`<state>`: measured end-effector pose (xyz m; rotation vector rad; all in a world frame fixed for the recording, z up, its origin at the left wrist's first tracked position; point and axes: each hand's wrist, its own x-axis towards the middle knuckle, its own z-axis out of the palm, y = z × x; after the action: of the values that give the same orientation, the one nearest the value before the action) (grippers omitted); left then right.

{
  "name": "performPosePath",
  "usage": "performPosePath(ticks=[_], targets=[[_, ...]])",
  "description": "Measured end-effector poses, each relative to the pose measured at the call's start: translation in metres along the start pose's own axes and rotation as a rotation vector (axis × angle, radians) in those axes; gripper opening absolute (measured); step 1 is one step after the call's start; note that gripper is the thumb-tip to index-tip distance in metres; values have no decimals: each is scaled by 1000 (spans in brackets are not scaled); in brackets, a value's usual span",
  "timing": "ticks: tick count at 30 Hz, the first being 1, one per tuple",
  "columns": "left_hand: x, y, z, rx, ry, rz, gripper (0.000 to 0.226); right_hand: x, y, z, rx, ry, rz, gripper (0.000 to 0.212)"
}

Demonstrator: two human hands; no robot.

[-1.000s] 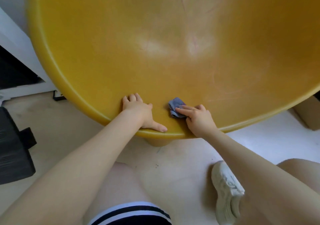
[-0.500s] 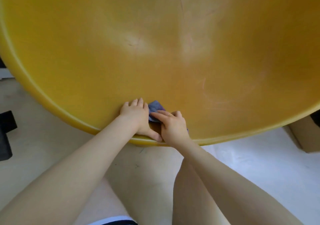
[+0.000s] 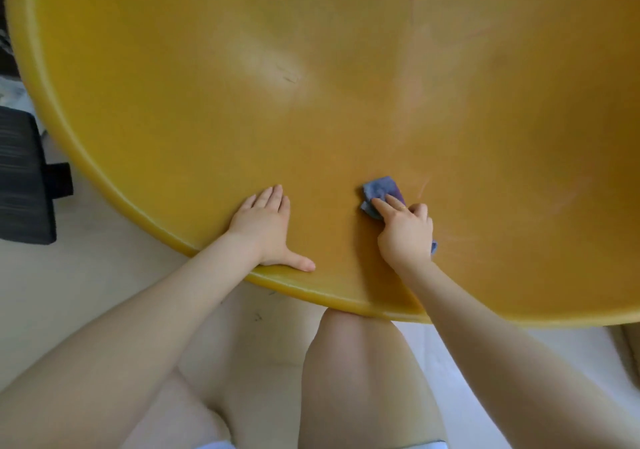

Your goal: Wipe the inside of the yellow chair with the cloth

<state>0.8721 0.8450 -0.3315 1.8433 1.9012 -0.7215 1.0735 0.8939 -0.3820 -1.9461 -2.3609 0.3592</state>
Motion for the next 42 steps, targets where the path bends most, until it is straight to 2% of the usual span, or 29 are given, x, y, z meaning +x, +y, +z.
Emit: performPosePath(ticks=[4,9,11,16,18,22,24,29,32,37,39,42], targets=[[-2,4,-3,-22,-10,-25,128,-22,-37,13,126,-39,-350,52],[0,4,-6,-17,-25,-14,129,0,-35,13,79,-53,-546,46],[3,2,-6,-19,-34,-4,130,25,-27,11,16,-61,-523,52],[7,0,0,-47,-42,-20,131,78,-18,2,18,-69,-230,59],[8,0,1,-59,-35,-20,131,77,-27,3,76,-63,-273,57],[8,1,-3,-61,-18,-24,129,37,-56,18,244,-25,-579,50],[8,-4,-10,-28,-12,-19,123,23,-61,22,284,-7,-633,47],[4,-44,-34,189,112,-189,121,45,-74,31,134,-5,-668,55],[8,-66,-45,236,187,-289,124,79,-100,30,119,-59,-563,59],[16,-83,-42,251,167,-430,136,120,-134,27,178,-48,-416,66],[17,-84,-41,212,173,-429,137,117,-135,30,231,4,-464,62],[18,-84,-40,175,199,-418,136,79,-127,38,346,117,-670,55]])
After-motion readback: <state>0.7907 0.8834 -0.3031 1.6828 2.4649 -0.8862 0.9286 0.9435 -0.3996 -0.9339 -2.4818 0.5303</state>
